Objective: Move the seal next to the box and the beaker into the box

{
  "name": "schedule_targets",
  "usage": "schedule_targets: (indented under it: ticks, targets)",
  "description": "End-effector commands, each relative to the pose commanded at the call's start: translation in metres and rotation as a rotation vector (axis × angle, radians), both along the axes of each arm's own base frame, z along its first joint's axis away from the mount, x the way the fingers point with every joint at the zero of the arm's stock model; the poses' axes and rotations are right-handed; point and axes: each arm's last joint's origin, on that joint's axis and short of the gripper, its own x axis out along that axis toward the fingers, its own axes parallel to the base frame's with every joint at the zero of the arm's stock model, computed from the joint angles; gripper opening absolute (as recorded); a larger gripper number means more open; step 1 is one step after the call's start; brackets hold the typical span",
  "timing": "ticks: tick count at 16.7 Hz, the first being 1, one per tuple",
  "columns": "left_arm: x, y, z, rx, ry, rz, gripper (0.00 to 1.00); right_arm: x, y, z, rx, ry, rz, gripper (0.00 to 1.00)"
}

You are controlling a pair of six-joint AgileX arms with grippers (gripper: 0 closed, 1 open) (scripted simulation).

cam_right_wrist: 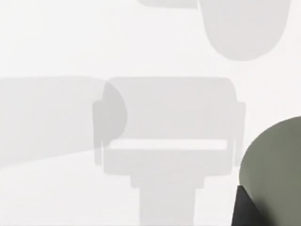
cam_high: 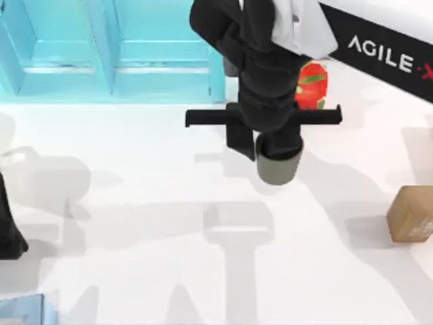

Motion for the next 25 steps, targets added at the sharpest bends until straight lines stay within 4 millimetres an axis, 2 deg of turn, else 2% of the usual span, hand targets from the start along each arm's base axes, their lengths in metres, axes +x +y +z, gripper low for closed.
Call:
schedule_targets:
  ticks: [5,7,8,11,14,16,19,20,22,25]
  targets:
    - [0.000,0.000,0.000,0.000,0.000,0.000,1.00,-0.001,-0.001,0.002,-0.001,-0.001,0.003,0.00]
    - [0.000,0.000,0.000,0.000,0.000,0.000,1.00,0.005,-0.014,0.001,-0.009,0.010,0.003,0.00]
    - [0.000,0.000,0.000,0.000,0.000,0.000,1.00,0.009,-0.027,0.001,-0.014,0.019,0.003,0.00]
    - [0.000,0.000,0.000,0.000,0.000,0.000,1.00,0.026,-0.090,0.004,-0.022,0.048,0.001,0.00]
    - [0.000,0.000,0.000,0.000,0.000,0.000,1.00,0.031,-0.184,0.010,-0.010,0.063,0.002,0.00]
    - [0.000,0.000,0.000,0.000,0.000,0.000,1.00,0.018,-0.251,0.013,0.005,0.064,0.003,0.00]
    - [0.000,0.000,0.000,0.000,0.000,0.000,1.00,-0.026,-0.335,0.011,0.025,0.059,0.005,0.00]
    - [0.000,0.000,0.000,0.000,0.000,0.000,1.00,-0.043,-0.355,0.009,0.030,0.057,0.005,0.00]
    - [0.000,0.000,0.000,0.000,0.000,0.000,1.00,-0.077,-0.382,0.003,0.040,0.053,0.004,0.00]
    - [0.000,0.000,0.000,0.000,0.000,0.000,1.00,-0.112,-0.399,-0.004,0.046,0.040,0.003,0.00]
